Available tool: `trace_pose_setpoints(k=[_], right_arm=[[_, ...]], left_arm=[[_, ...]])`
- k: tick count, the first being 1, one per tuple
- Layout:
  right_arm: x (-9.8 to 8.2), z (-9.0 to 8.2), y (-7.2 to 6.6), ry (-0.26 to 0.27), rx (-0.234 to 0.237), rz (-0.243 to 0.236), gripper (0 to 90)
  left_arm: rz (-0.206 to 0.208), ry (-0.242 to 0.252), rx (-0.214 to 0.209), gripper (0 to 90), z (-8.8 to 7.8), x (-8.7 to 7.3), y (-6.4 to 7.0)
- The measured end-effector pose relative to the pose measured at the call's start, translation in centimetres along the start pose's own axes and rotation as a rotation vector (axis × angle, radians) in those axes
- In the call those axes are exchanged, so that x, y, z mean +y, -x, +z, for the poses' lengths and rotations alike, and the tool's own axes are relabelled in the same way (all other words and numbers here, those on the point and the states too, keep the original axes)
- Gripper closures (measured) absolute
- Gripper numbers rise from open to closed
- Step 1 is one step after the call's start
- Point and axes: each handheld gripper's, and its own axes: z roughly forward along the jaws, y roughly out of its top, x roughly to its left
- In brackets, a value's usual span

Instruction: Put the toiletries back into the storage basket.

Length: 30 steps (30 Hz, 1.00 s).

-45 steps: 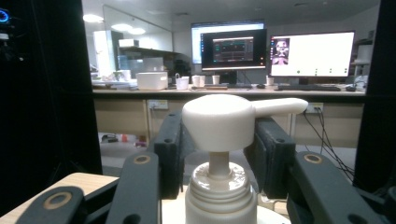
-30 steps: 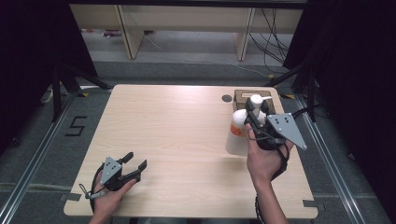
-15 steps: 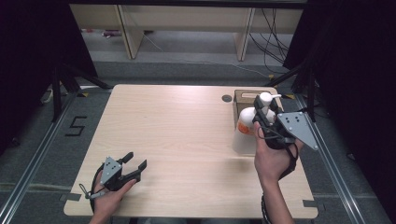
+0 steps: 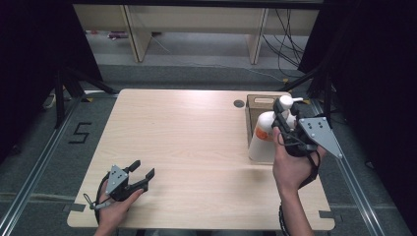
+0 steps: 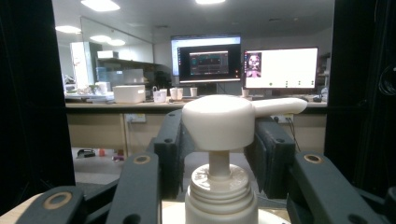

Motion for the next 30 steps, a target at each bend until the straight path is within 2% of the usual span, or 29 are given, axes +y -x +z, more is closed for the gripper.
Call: trace_pose_setpoints(k=[5,6,30], right_arm=[[0.2,0.0,0.2,0.008,-0.003,0.013,60.0],[0.3,-0.1,0.4,0.01,-0.01,-0.002,60.0],[1.1,0.4,1.3,0.047,-0.024,0.0,60.0]], left_arm=[[-0.002,0.001,0.0,33.9,0.0,0.0,0.0],[-0.001,0.0,0.0,33.9,0.0,0.0,0.0],[-0.001,0.002,0.0,33.9,0.0,0.0,0.0]])
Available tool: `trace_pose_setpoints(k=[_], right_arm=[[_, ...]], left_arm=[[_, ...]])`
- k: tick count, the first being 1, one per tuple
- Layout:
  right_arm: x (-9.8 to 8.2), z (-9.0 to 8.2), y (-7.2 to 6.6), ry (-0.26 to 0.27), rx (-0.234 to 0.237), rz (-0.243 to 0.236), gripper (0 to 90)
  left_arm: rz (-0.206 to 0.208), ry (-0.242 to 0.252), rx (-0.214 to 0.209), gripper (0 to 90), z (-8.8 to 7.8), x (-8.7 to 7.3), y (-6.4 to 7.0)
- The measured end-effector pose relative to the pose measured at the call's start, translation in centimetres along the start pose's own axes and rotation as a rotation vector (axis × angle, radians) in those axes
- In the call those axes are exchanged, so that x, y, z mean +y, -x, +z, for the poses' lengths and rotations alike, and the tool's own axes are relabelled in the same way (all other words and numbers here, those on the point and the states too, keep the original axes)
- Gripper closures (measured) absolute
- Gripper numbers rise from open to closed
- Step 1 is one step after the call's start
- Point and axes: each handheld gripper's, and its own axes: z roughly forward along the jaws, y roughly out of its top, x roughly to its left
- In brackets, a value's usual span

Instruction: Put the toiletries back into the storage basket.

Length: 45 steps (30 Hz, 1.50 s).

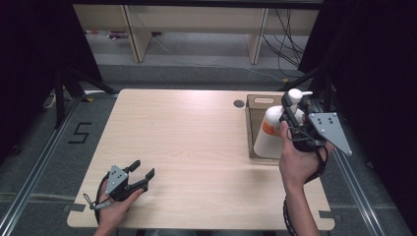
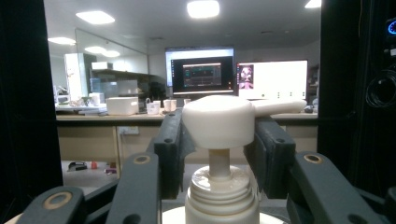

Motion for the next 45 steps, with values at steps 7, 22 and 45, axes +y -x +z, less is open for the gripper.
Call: trace_pose_setpoints(k=[7,22,45], right_arm=[[0.0,0.4,0.2,0.006,-0.002,0.003,60.0],[-0.4,1.4,0.6,0.002,-0.007,0.009,60.0],[-0.8,3.4,1.1,-0.017,-0.014,-0.012,60.0]], left_arm=[[-0.001,0.0,0.0,33.9,0.0,0.0,0.0],[-0.002,0.001,-0.001,33.9,0.0,0.0,0.0],[-0.006,0.003,-0.003,33.9,0.0,0.0,-0.1]])
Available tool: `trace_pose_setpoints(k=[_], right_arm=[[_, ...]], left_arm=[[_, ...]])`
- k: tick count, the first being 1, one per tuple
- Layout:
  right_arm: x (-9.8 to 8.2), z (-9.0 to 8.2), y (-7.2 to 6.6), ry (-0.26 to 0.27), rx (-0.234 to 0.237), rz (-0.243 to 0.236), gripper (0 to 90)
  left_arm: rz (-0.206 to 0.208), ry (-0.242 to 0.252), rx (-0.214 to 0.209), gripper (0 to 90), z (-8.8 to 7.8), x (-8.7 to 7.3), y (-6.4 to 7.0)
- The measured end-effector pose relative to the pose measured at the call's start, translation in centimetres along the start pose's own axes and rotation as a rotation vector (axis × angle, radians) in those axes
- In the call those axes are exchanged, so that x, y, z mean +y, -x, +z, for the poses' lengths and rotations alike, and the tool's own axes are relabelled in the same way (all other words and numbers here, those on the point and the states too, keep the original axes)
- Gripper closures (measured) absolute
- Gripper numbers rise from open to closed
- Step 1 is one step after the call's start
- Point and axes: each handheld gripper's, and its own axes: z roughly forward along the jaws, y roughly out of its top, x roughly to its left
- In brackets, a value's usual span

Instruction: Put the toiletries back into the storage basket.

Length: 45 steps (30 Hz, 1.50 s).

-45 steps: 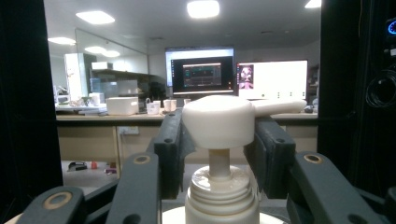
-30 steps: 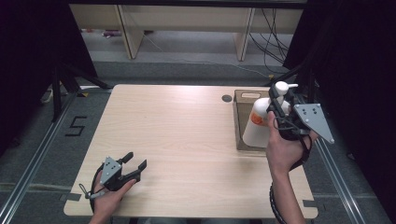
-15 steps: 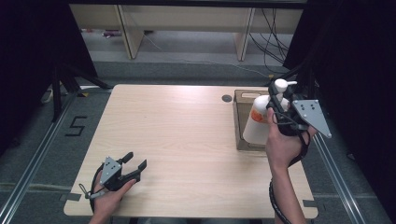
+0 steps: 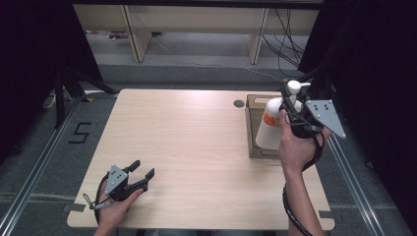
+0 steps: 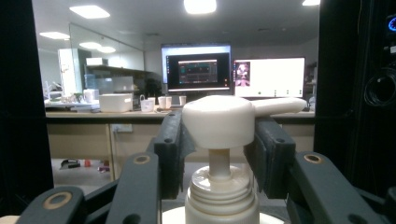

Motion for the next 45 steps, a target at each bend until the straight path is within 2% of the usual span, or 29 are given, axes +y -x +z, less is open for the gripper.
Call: trace_pose_setpoints(k=[1,3,9,17,18,21,22,24,25,26,28,32,34,37,40,45], right_arm=[[-0.1,0.1,-0.1,-0.009,0.003,0.015,60.0],[-0.2,0.3,0.1,-0.009,-0.002,-0.002,60.0],[-0.4,0.8,0.2,-0.015,-0.006,-0.002,60.0],[-0.9,1.2,0.3,-0.03,-0.004,0.021,60.0],[-1.0,1.3,0.5,-0.027,-0.006,0.003,60.0],[-1.2,1.4,0.6,-0.033,-0.009,0.002,60.0],[-1.3,1.4,0.5,-0.045,-0.007,0.019,60.0],[-1.3,1.5,0.6,-0.036,-0.008,0.007,60.0],[-1.4,1.5,0.6,-0.043,-0.006,0.02,60.0],[-1.4,1.6,0.7,-0.035,-0.005,0.005,60.0],[-1.5,1.6,0.7,-0.052,0.001,0.014,60.0],[-1.7,1.8,0.8,-0.05,0.0,-0.006,60.0],[-1.8,1.8,0.7,-0.056,0.003,0.011,60.0],[-1.7,1.9,0.8,-0.053,0.008,-0.004,60.0],[-1.8,2.0,0.7,-0.055,0.01,0.005,60.0],[-1.9,2.1,0.8,-0.056,0.012,-0.009,60.0]], left_arm=[[0.0,0.0,0.0,33.9,0.0,0.0,0.0],[0.001,0.0,0.0,33.9,0.0,0.0,0.0],[0.0,0.0,-0.001,33.9,0.0,0.0,0.0],[0.0,0.0,-0.001,33.9,0.0,0.0,0.0],[0.0,0.0,-0.001,33.9,0.0,0.0,0.0],[0.001,0.001,-0.001,33.9,0.0,0.0,0.0],[0.002,0.0,-0.001,33.9,0.0,0.0,0.0],[0.002,0.001,-0.001,33.9,0.0,0.0,0.0],[0.001,0.0,-0.001,33.9,0.0,0.0,0.0],[0.001,0.0,-0.001,33.9,0.0,0.0,0.0],[0.001,-0.001,-0.002,33.9,0.0,0.0,0.0],[0.0,0.0,-0.002,33.9,0.0,0.0,0.0],[0.001,-0.001,-0.002,33.8,0.0,0.0,0.0],[-0.001,0.0,-0.004,33.9,0.0,0.0,0.0],[-0.001,0.0,-0.004,33.8,0.0,0.0,0.0],[0.0,0.0,-0.004,33.8,0.0,0.0,0.0]])
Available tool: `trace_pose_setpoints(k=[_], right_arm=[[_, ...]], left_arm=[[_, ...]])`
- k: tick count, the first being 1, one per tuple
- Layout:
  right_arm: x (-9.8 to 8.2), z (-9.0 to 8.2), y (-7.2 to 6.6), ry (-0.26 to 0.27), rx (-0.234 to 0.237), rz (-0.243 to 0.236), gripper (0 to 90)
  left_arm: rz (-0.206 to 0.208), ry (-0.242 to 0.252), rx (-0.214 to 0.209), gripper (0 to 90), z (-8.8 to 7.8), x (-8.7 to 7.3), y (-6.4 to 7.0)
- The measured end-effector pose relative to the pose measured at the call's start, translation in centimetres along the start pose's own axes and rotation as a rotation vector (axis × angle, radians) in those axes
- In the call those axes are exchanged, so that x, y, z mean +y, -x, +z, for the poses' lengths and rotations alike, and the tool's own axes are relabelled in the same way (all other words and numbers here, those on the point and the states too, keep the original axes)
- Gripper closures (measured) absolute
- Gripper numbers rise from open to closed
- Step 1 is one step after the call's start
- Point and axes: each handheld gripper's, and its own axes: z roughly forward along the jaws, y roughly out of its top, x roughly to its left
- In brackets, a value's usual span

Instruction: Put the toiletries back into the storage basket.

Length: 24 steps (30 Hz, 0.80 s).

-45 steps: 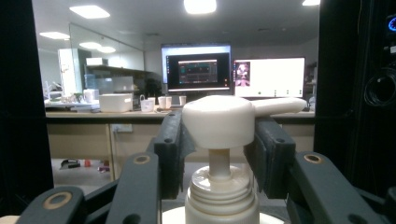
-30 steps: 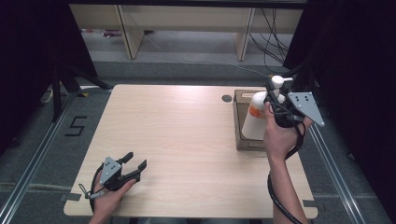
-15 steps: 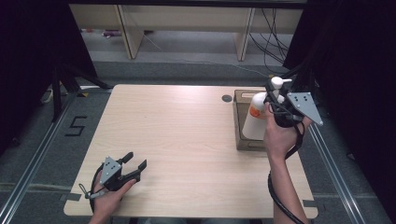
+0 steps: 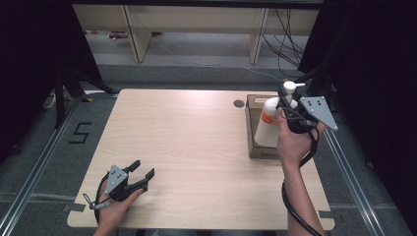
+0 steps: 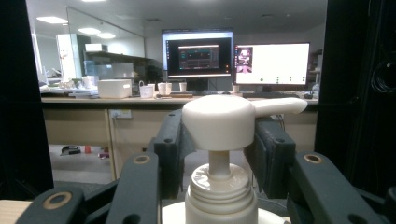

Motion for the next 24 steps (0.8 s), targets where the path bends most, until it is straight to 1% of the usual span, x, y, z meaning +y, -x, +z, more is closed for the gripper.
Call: trace_pose_setpoints(k=[1,2,3,5,6,7,8,10,11,12,13,14,17,20,22,23,24], right_arm=[[-0.03,0.0,-0.09,-0.004,0.005,0.009,59.9],[-0.03,0.05,-0.03,0.002,0.004,-0.002,60.0],[-0.03,0.01,-0.11,-0.009,0.003,0.006,59.9],[-0.08,0.09,-0.13,-0.004,0.0,0.009,59.9],[-0.09,0.09,-0.11,-0.014,0.002,0.007,60.0],[-0.17,0.21,-0.02,-0.007,0.004,-0.008,60.0],[-0.19,0.2,-0.08,-0.011,0.002,0.001,60.0],[-0.22,0.19,-0.11,-0.015,0.002,0.004,60.0],[-0.27,0.23,-0.13,-0.013,0.002,0.008,60.0],[-0.33,0.26,-0.14,-0.01,0.002,0.013,60.0],[-0.33,0.26,-0.14,-0.01,0.002,0.013,60.0],[-0.4,0.33,-0.03,-0.004,0.007,0.002,60.0],[-0.5,0.3,-0.05,-0.005,0.008,0.002,59.9],[-0.64,0.1,-0.18,-0.021,0.008,0.01,60.0],[-0.68,0.12,-0.2,-0.018,0.007,0.01,60.0],[-0.73,0.14,-0.17,-0.015,0.006,0.002,59.9],[-0.84,0.11,-0.25,-0.018,0.014,0.014,60.0]], left_arm=[[0.0,0.0,0.0,33.8,0.0,0.0,0.0],[0.001,0.0,0.0,33.8,0.0,0.0,0.0],[0.001,0.0,0.0,33.9,0.0,0.0,0.0],[-0.001,0.001,0.0,33.8,0.0,0.0,0.0],[-0.001,0.002,-0.002,33.8,0.01,-0.01,-0.01],[0.0,0.001,-0.001,33.8,0.0,0.0,-0.01],[0.0,0.001,-0.001,33.8,0.0,0.0,-0.01],[0.0,0.0,-0.001,33.8,0.0,0.0,-0.01],[-0.001,0.008,-0.004,33.8,0.06,-0.03,-0.02],[-0.001,0.001,-0.001,33.8,0.01,-0.01,-0.01],[0.0,0.004,-0.003,33.8,0.02,-0.01,-0.01],[0.0,0.002,-0.003,33.8,0.01,-0.01,-0.01],[0.001,0.0,-0.001,33.8,0.01,0.0,0.0],[0.001,0.0,-0.002,33.8,0.0,0.0,0.0],[0.001,0.0,-0.002,33.8,0.0,0.0,0.0],[0.001,0.0,-0.002,33.8,0.0,0.0,0.0],[-0.001,0.013,-0.008,33.8,0.1,-0.05,-0.02]])
